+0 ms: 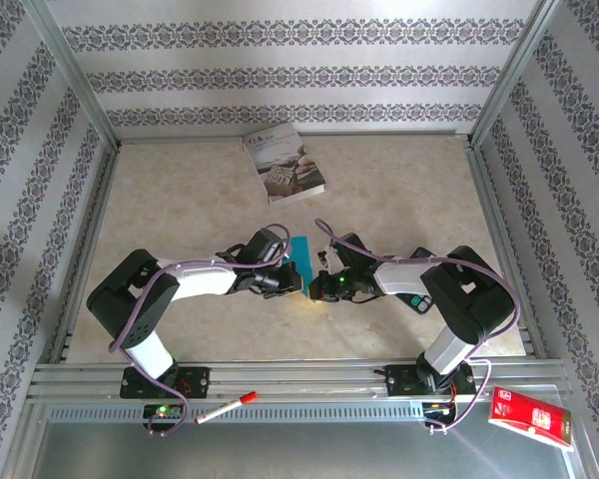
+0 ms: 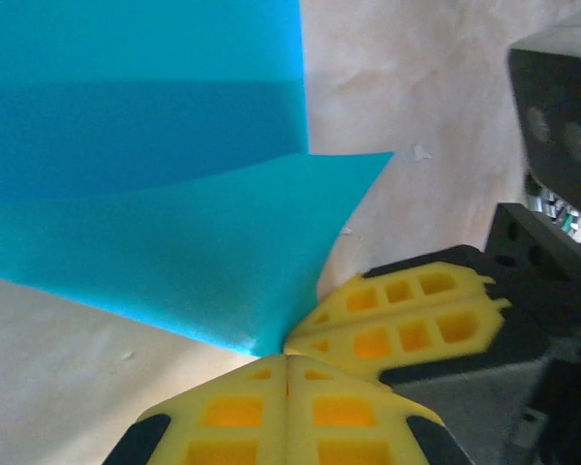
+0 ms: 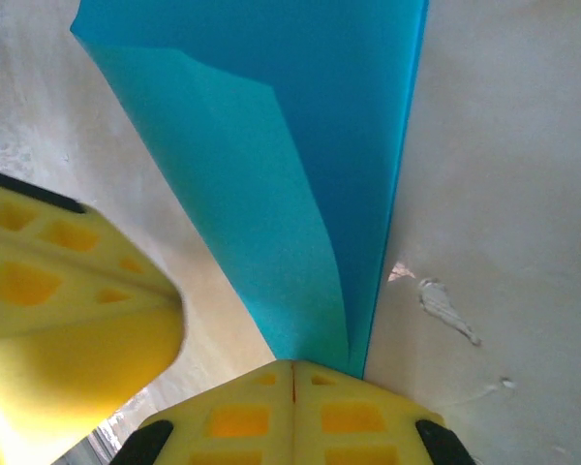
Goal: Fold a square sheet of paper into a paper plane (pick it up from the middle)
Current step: Third fold the triangle at the center of the table.
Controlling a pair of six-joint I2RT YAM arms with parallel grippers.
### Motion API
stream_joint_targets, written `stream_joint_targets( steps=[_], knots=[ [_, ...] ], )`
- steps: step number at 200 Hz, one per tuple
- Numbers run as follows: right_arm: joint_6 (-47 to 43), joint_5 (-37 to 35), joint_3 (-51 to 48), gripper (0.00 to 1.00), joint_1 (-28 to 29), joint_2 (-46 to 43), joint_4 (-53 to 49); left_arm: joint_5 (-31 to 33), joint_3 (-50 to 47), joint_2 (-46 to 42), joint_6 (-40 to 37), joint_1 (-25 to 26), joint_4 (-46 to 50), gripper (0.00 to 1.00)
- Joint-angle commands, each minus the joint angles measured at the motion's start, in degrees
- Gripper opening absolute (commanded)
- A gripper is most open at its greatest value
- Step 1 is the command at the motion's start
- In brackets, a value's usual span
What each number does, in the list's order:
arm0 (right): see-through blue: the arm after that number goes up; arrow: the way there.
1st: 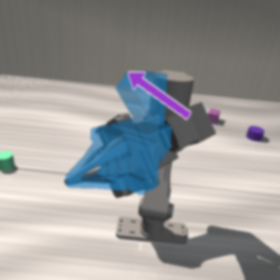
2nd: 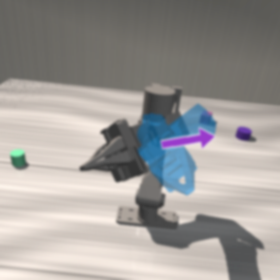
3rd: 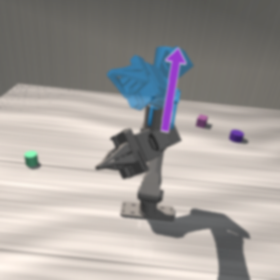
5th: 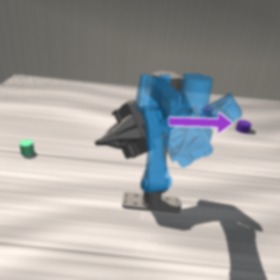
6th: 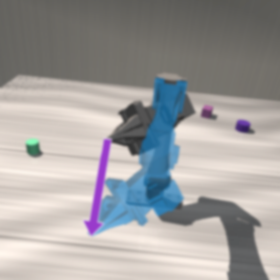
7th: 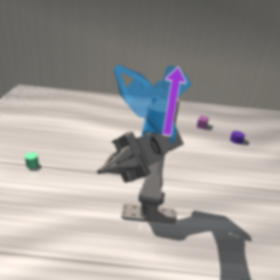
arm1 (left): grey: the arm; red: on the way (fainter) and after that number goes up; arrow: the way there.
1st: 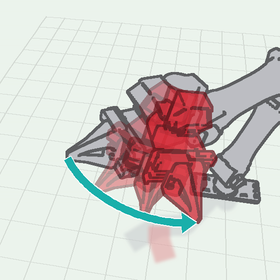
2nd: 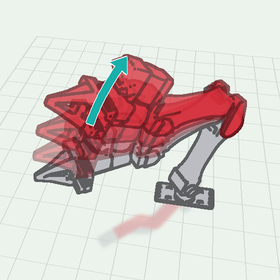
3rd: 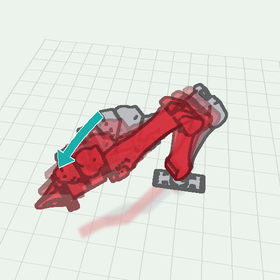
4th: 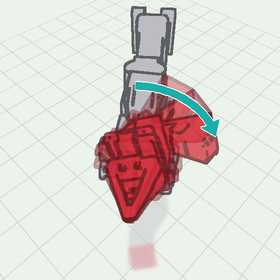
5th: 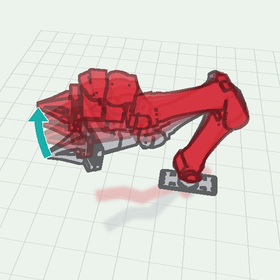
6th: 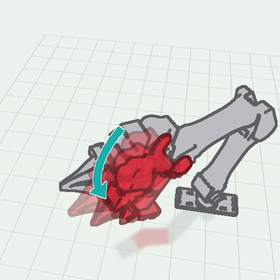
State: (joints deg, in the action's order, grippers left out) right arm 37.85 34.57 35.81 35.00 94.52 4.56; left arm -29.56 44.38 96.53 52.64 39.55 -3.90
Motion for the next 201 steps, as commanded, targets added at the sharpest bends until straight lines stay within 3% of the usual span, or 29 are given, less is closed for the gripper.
stream_joint_targets(
  steps=[1, 128, 201],
  knots=[
    [0.56, -4.95, -2.66, 0.0, 0.28, 1.9, -5.96, -0.12, 1.26, 2.08, 1.08, 0.79, -2.92, 0.0],
    [0.48, -4.97, -2.68, 0.0, 0.33, 1.99, -6.67, -1.97, 1.08, 4.04, 3.41, 1.0, -7.6, 0.0],
    [0.73, -5.38, -3.18, 0.0, 0.3, 1.73, -7.24, 0.46, 1.98, 7.61, 1.66, 0.99, -4.64, 0.0]
  ],
)
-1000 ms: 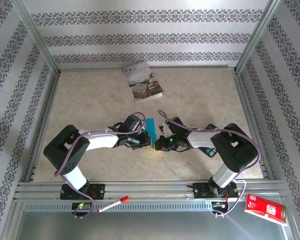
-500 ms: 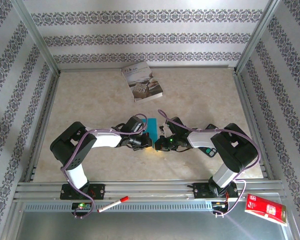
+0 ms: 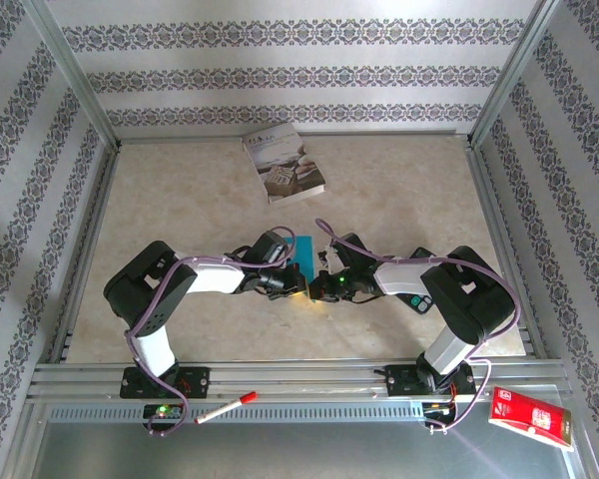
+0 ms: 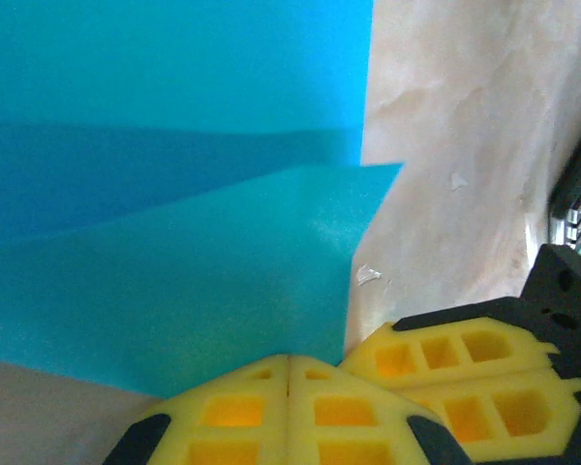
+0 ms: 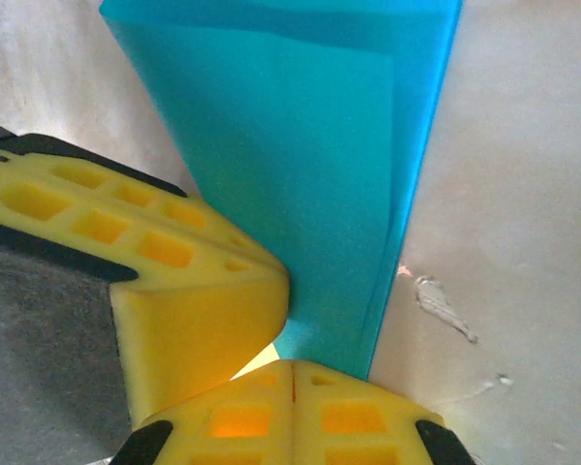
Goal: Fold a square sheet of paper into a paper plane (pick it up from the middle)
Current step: Third fold the triangle at the center of the table.
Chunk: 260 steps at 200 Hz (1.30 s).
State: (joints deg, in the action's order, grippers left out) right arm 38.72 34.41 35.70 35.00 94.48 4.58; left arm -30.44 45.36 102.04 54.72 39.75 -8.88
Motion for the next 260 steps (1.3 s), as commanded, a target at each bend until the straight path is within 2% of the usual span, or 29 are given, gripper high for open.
stream_joint_targets(
  steps=[1, 48, 140, 260],
  knots=[
    [-0.14, -5.28, -3.08, 0.0, 0.31, 1.77, -7.33, 1.34, 1.02, 2.15, -0.45, 0.78, 0.44, 0.0],
    [-0.88, -6.76, -2.74, 0.0, 0.24, 1.85, -11.61, 2.45, 0.74, 1.98, -2.14, -1.37, 1.72, 0.0],
    [-1.54, -8.6, -2.92, 0.0, 0.17, 1.47, -15.15, -1.8, 1.76, 3.5, -6.06, -9.19, 2.7, 0.0],
    [-1.96, -9.19, -3.4, 0.0, 0.23, 0.27, -16.46, 0.73, 6.7, 4.06, -13.13, -18.61, 11.41, 0.0]
  ],
)
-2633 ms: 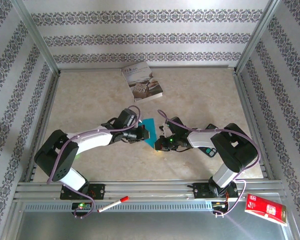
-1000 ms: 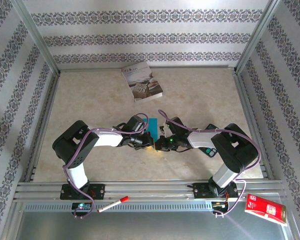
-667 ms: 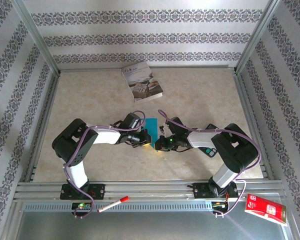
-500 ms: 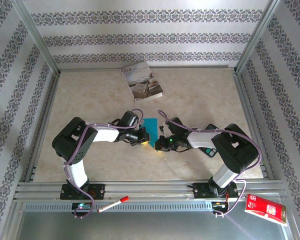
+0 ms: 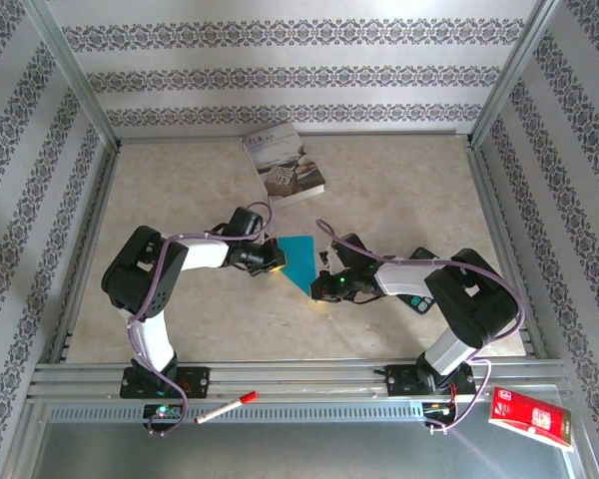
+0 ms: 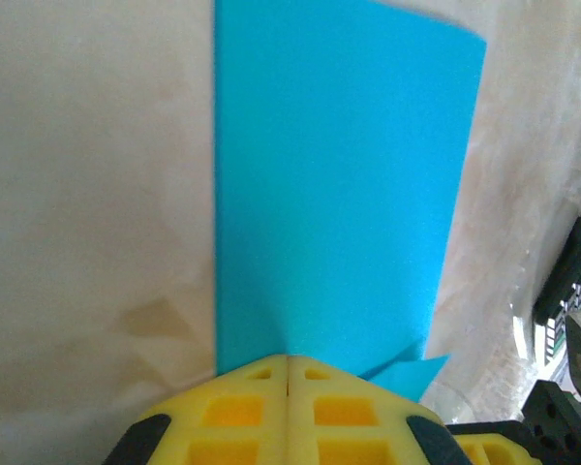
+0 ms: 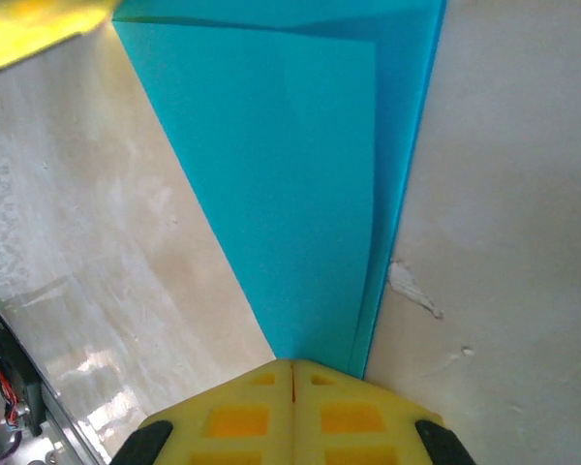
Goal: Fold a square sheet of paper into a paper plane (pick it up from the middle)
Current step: Third fold the triangle at the center of the table.
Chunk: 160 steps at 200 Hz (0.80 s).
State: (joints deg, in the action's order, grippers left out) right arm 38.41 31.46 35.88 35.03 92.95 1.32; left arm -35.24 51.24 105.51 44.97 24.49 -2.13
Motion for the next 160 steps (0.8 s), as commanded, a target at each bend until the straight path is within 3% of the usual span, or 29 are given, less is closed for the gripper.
stream_joint_targets(
  steps=[1, 43, 80, 100, 132, 160],
  knots=[
    [-1.66, -6.24, -3.6, 0.0, 0.21, 1.8, -13.24, 5.54, 0.85, 0.53, -3.39, -3.46, 4.67, 0.0],
    [-2.43, -4.41, -4.18, 0.0, 0.77, 0.58, -13.14, 4.78, -0.79, -6.03, -3.61, -4.11, 5.61, 0.0],
    [-3.13, -0.05, -5.12, 0.0, 5.27, -5.06, -13.29, 4.04, -6.81, -17.32, -0.29, -1.24, 5.42, 0.05],
    [-2.42, 1.57, -4.19, 0.06, 6.03, -10.32, -10.92, 4.49, -9.04, -21.73, 1.22, 0.79, 6.0, 0.08],
    [0.33, -3.08, -2.49, 0.15, 4.04, -17.23, -6.77, 3.46, -11.55, -25.63, 3.98, 4.0, 6.36, 0.13],
    [-1.84, -5.96, 0.96, 0.17, 4.32, -15.31, -9.0, 4.69, -14.28, -27.37, 5.59, 6.66, 6.18, 0.14]
  ],
)
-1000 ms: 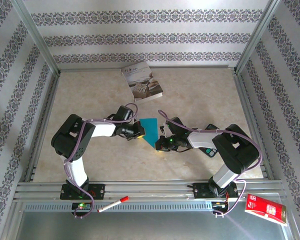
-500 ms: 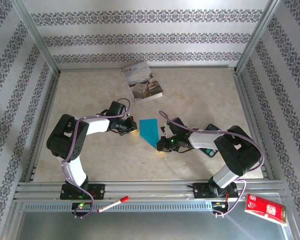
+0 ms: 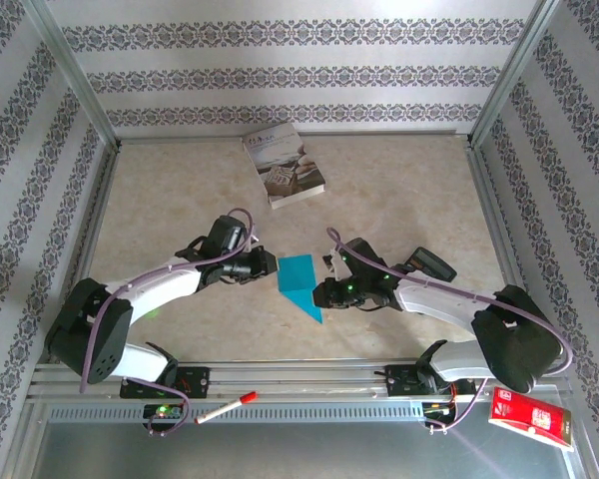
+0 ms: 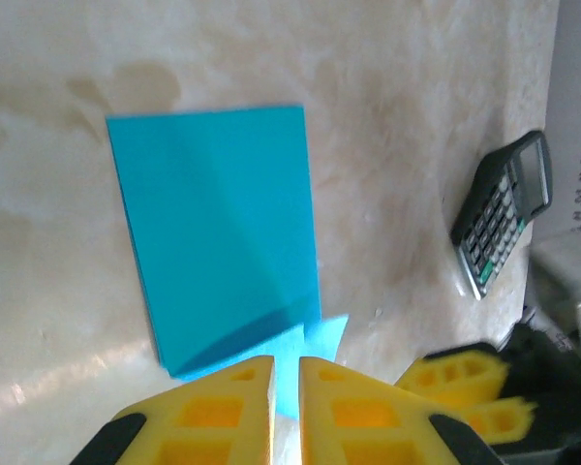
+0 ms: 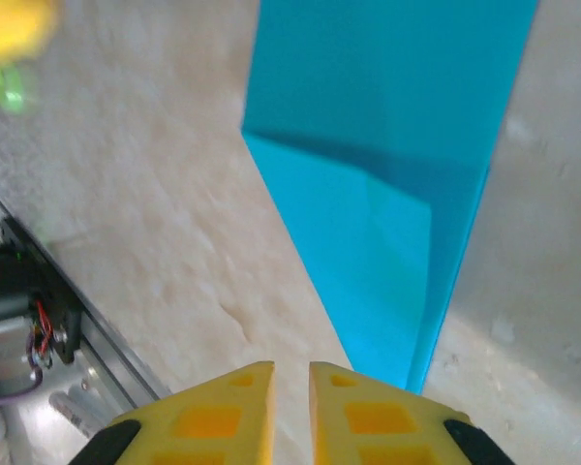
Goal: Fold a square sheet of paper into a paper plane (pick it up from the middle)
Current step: Third fold the triangle at the center of the table.
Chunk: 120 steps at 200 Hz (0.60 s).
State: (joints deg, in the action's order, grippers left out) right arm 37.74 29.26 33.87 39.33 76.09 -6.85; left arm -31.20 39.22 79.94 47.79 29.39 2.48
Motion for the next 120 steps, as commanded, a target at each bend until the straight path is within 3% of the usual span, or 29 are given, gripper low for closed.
stream_joint_targets(
  steps=[1, 21, 53, 120],
  knots=[
    [-1.26, -3.76, 3.1, 0.17, 0.07, 1.7, -0.85, 0.59, -2.37, -1.85, 2.89, 1.83, 1.48, 0.14],
    [-1.92, -3.35, 4.71, 0.16, 0.46, 4.65, -0.9, 0.6, -2.63, -1.34, 3.84, 4.37, 0.42, 0.13],
    [-1.51, -2.49, 5.38, 0.13, 2.62, 7.91, 1.07, -0.51, -1.65, 3.87, 5.63, 8.24, -3.72, 0.03],
    [-0.84, 0.92, 6.48, 0.1, 4.67, 14.34, 4.96, -0.04, 1.18, 14.22, 3.8, 8.58, -6.6, 0.0]
  ],
)
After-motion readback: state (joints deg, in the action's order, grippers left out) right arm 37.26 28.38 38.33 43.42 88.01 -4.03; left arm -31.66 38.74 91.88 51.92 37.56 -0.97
